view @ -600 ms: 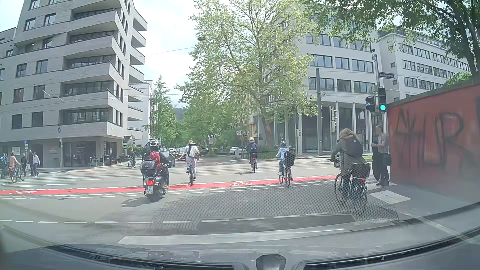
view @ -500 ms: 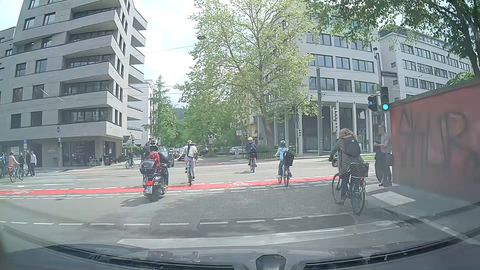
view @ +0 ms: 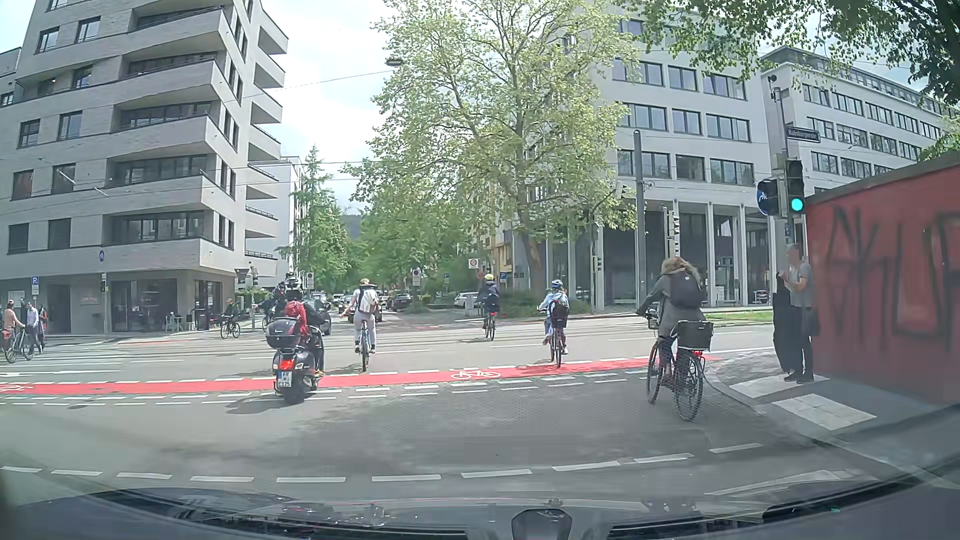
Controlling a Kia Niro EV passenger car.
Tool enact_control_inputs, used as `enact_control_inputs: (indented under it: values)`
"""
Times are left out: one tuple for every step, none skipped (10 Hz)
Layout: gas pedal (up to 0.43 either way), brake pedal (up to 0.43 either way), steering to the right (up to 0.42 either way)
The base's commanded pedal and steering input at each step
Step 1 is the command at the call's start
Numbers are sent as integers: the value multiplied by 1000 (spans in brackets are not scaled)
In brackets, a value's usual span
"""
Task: Follow the waypoints while adhering to traffic rules and regulations
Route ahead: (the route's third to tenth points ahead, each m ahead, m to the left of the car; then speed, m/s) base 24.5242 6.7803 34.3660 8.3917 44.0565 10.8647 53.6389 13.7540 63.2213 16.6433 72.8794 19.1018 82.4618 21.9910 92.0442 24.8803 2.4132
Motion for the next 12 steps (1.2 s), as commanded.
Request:
enact_control_inputs:
  values:
    - [59, 0, 36]
    - [59, 0, 36]
    - [59, 0, 36]
    - [59, 0, 36]
    - [67, 0, 36]
    - [67, 0, 36]
    - [98, 0, 36]
    - [98, 0, 35]
    - [98, 0, 31]
    - [98, 0, 23]
    - [98, 0, 18]
    - [98, 0, 16]
